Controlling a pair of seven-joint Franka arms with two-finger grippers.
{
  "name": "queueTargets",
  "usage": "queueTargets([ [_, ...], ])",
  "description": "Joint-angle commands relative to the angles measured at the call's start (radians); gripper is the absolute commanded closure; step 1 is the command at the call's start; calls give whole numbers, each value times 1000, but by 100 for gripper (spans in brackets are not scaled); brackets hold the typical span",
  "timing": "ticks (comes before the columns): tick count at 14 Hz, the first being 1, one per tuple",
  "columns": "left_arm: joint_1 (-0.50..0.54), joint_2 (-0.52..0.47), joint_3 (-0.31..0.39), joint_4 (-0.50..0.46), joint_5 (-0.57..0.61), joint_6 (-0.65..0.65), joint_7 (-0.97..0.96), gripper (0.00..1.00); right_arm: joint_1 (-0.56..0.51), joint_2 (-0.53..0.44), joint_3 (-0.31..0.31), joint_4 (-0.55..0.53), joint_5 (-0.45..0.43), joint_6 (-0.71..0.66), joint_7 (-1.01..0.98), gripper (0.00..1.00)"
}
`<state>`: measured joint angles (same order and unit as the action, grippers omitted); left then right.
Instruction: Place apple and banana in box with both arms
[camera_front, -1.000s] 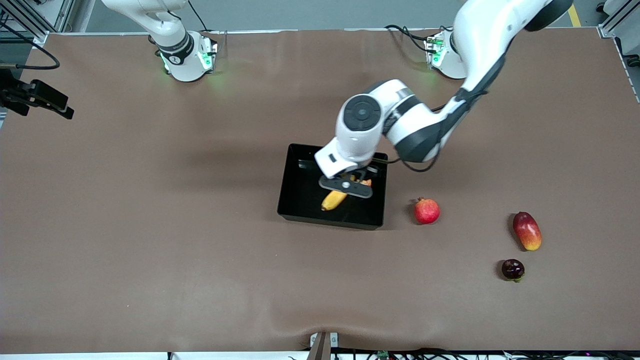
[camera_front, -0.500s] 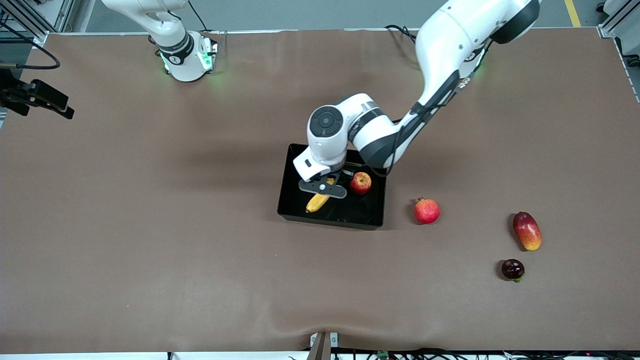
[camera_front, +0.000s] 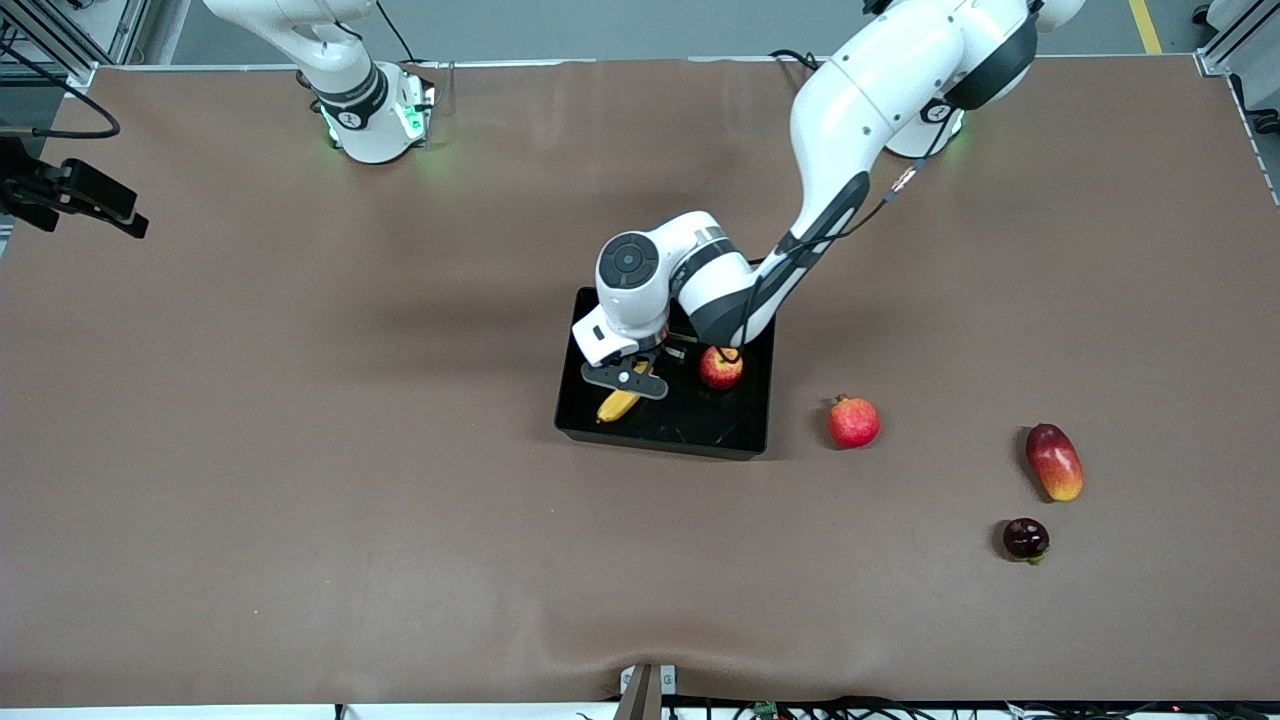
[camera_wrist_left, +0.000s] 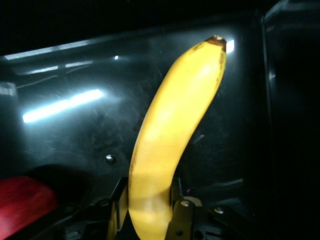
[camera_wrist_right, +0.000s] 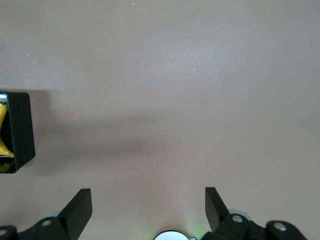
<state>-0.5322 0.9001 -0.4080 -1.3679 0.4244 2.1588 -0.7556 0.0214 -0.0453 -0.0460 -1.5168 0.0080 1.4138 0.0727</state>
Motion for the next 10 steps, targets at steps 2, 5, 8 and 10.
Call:
queueTargets([
  [2,-26,22,18,30,5,0,-13,37,3,-7,-2,6,6,-4,-5,0],
  [5,-17,-42,20,32,14,-22,-24,0,3,-7,-2,6,6,-4,-5,0],
  [8,33,-172,8,35,-1,-155,-13,0,3,-7,-2,6,6,-4,-5,0],
  [10,116,-300,5,30,-74,-192,16,0,3,-5,-2,6,6,-4,-5,0],
])
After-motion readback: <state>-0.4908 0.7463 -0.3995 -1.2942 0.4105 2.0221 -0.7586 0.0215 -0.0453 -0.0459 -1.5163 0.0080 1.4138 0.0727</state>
